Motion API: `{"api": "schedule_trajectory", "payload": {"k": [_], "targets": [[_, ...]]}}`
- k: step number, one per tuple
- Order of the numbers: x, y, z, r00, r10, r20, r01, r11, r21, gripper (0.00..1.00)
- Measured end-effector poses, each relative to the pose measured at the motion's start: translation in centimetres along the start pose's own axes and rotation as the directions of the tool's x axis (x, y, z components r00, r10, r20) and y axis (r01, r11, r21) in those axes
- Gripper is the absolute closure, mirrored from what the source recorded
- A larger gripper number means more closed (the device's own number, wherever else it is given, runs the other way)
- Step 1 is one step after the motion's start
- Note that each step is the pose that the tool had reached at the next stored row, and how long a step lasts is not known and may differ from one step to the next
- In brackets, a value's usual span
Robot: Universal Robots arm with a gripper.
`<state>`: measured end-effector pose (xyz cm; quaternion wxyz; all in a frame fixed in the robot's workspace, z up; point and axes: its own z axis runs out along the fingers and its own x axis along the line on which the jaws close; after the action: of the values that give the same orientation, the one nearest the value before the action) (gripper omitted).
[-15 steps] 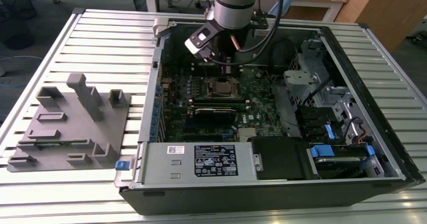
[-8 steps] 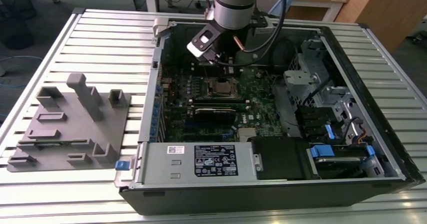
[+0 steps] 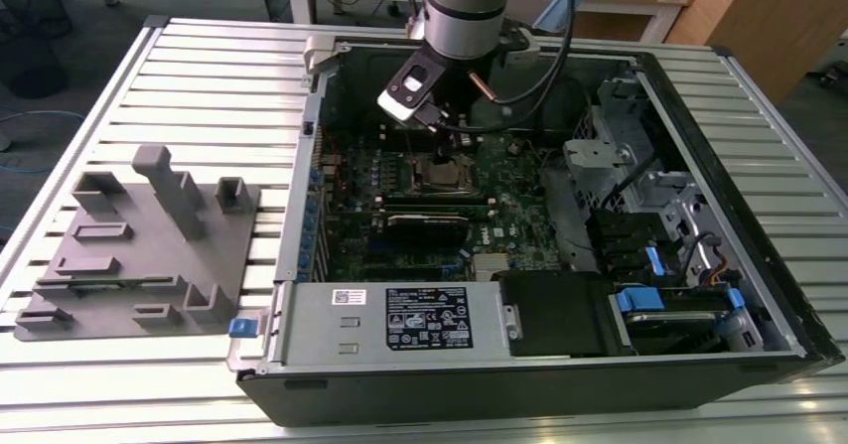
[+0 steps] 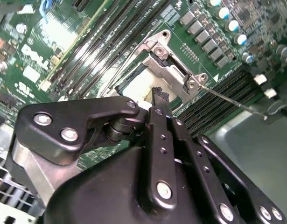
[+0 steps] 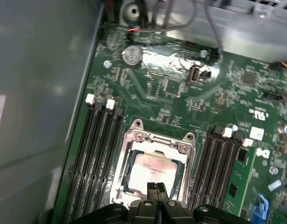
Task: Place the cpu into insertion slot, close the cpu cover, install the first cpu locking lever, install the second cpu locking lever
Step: 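Close the cpu cover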
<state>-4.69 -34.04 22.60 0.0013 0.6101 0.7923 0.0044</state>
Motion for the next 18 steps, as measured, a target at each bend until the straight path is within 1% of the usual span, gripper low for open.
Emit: {"api": "schedule_trajectory", "payload": {"k": [2, 4, 7, 10, 13, 18], "targets": [[0.00, 0.00, 0.02, 0.9993, -0.037, -0.0003, 0.037, 0.9993, 0.0001, 0.89], [0.00, 0.00, 0.05, 0.9974, -0.072, -0.0006, 0.072, 0.9974, 0.0002, 0.89], [0.00, 0.00, 0.07, 0.9927, -0.121, -0.0010, 0.121, 0.9927, 0.0004, 0.89], [0.00, 0.00, 0.08, 0.9876, -0.157, -0.0014, 0.157, 0.9876, 0.0004, 0.89], [0.00, 0.00, 0.10, 0.9805, -0.197, -0.0018, 0.197, 0.9805, 0.0004, 0.89], [0.00, -0.01, 0.12, 0.9659, -0.259, -0.0023, 0.259, 0.9659, 0.0005, 0.89]]}}
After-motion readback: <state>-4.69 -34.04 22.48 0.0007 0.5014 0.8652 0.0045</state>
